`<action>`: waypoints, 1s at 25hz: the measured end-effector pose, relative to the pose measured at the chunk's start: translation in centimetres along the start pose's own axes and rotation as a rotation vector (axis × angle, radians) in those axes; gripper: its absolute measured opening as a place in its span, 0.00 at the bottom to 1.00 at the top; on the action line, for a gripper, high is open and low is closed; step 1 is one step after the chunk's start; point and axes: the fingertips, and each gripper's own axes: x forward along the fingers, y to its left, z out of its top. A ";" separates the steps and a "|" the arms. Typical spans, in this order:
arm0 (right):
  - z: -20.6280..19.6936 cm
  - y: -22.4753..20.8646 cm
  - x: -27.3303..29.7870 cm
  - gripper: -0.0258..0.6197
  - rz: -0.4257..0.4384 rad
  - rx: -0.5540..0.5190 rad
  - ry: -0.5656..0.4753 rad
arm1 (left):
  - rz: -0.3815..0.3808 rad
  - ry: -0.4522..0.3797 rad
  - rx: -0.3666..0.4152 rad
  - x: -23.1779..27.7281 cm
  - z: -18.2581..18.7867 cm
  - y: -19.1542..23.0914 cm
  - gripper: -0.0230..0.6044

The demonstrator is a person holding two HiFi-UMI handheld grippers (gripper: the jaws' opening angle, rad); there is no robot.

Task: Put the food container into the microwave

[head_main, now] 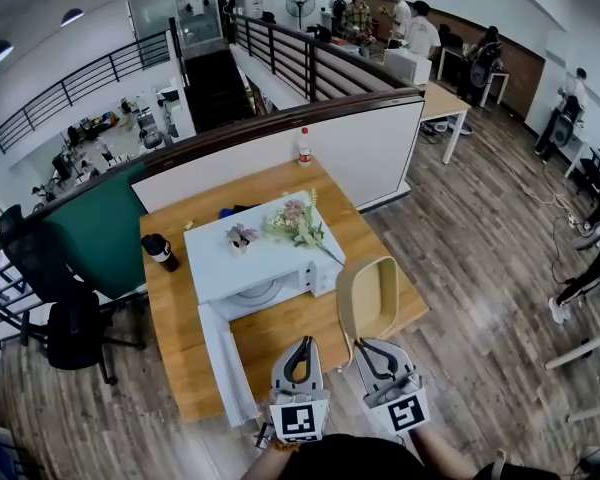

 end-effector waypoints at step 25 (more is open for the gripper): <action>-7.6 3.1 5.5 0.07 0.124 0.044 0.259 | 0.014 -0.068 0.057 0.0 -0.2 5.5 0.08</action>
